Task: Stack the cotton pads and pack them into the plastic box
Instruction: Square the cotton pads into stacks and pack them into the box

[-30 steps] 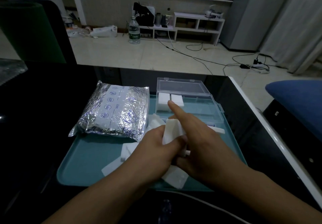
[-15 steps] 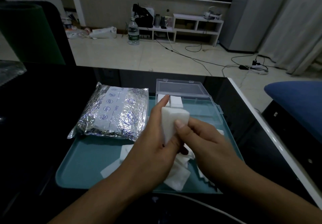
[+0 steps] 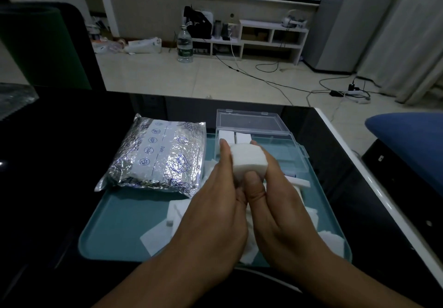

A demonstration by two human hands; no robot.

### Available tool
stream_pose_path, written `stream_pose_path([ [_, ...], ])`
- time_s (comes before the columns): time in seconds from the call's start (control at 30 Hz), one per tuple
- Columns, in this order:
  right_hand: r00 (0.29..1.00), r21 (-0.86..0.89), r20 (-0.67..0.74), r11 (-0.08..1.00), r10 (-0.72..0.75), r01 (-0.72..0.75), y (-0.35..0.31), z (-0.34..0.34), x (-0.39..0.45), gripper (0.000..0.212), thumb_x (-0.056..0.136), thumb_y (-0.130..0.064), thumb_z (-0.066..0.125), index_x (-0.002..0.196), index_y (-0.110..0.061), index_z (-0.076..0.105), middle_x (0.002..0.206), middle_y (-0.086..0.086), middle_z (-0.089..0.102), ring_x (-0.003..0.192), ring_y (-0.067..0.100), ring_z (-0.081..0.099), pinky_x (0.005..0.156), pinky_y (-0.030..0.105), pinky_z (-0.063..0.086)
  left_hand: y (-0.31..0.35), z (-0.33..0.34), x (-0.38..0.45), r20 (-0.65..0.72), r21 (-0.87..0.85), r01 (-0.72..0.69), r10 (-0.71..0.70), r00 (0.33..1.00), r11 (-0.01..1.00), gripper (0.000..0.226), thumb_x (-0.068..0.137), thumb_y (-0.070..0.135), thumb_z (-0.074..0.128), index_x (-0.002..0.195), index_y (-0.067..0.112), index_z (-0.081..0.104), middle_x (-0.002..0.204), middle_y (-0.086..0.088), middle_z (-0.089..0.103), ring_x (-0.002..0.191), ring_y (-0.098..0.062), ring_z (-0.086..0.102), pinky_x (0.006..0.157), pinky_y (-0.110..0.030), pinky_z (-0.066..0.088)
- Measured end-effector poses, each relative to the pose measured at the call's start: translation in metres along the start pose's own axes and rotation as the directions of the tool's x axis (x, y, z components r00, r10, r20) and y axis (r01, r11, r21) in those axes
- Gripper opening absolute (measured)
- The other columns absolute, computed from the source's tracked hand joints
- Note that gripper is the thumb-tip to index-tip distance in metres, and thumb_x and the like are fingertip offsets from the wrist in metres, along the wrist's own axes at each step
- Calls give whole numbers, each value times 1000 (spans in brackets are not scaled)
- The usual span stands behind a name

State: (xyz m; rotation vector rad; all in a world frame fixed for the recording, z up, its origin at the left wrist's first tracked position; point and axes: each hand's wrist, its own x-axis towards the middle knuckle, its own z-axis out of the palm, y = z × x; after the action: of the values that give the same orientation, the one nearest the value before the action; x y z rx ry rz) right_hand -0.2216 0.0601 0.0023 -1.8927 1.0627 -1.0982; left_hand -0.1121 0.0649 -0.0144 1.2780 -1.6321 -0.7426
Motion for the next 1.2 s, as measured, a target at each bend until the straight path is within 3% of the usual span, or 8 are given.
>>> stream_pose_path([
  [0.07, 996, 144, -17, 986, 92, -89, -29, 9, 0, 50, 103, -14, 22, 150, 2, 16, 146, 40, 25, 136, 46, 27, 79, -3, 37, -49, 25, -9, 53, -63, 24, -20, 998, 998, 76, 89, 73, 16, 154, 41, -8, 163, 16, 9, 150, -18, 16, 119, -52, 16],
  [0.13, 989, 237, -39, 963, 144, -131, -58, 5, -2, 49, 99, 1, 9, 144, 16, 3, 143, 52, 0, 136, 56, 9, 76, -4, 28, -91, 52, -8, -61, -60, 0, -3, 998, 998, 76, 86, 72, 6, 154, 41, -6, 162, 20, -10, 152, -27, -3, 113, -69, 4],
  [0.2, 995, 260, -20, 962, 97, -88, -29, 11, -4, 47, 103, -9, 26, 146, 10, 23, 141, 40, 34, 133, 48, 31, 87, 12, 37, -54, 26, -11, -51, -97, -19, 14, 999, 995, 70, 93, 64, 16, 156, 35, 6, 163, 14, 11, 150, -20, 17, 117, -55, 20],
  [0.27, 998, 83, -51, 996, 47, -42, -8, 7, 0, 35, 99, -28, 40, 132, -21, 51, 117, -7, 66, 111, 12, 61, 88, 24, 47, -10, -3, 0, -40, -82, 19, -22, 999, 996, 43, 102, 41, 36, 145, 37, 36, 136, 21, 54, 125, 2, 50, 102, -21, 40],
  [0.37, 987, 81, -119, 992, 108, -99, 10, -3, 4, 22, 95, -35, 51, 110, -26, 64, 99, -13, 71, 97, 8, 66, 89, 36, 51, -1, -19, -2, -54, -175, 36, -46, 997, 984, 20, 102, 24, 47, 118, 33, 55, 104, 19, 67, 95, 3, 64, 83, -20, 49],
  [0.67, 967, 216, -67, 950, 246, -227, 16, -19, 16, 16, 92, -19, 63, 105, -18, 73, 93, -4, 76, 92, 13, 71, 89, 41, 56, -7, -6, 8, -62, -286, 162, -187, 980, 944, 15, 97, 24, 55, 108, 31, 62, 93, 8, 73, 85, -7, 68, 76, -25, 52],
  [0.93, 979, 52, -114, 985, 168, -163, 28, -23, 22, 20, 93, -14, 62, 101, -31, 71, 88, -14, 74, 82, 3, 70, 76, 25, 57, -12, 2, 19, -80, -286, 227, -259, 963, 931, 17, 100, 26, 50, 108, 27, 66, 94, 7, 73, 89, -6, 69, 86, -38, 55],
  [1.2, 981, 74, -131, 988, 145, -136, 28, 6, 8, 28, 99, -16, 51, 119, -29, 65, 103, -20, 71, 101, -1, 65, 91, 27, 52, -4, 14, 9, -160, -152, 242, -265, 951, 958, 49, 104, 27, 37, 152, 28, 28, 99, 38, 35, 84, 42, 31, 71, 11, 22],
])
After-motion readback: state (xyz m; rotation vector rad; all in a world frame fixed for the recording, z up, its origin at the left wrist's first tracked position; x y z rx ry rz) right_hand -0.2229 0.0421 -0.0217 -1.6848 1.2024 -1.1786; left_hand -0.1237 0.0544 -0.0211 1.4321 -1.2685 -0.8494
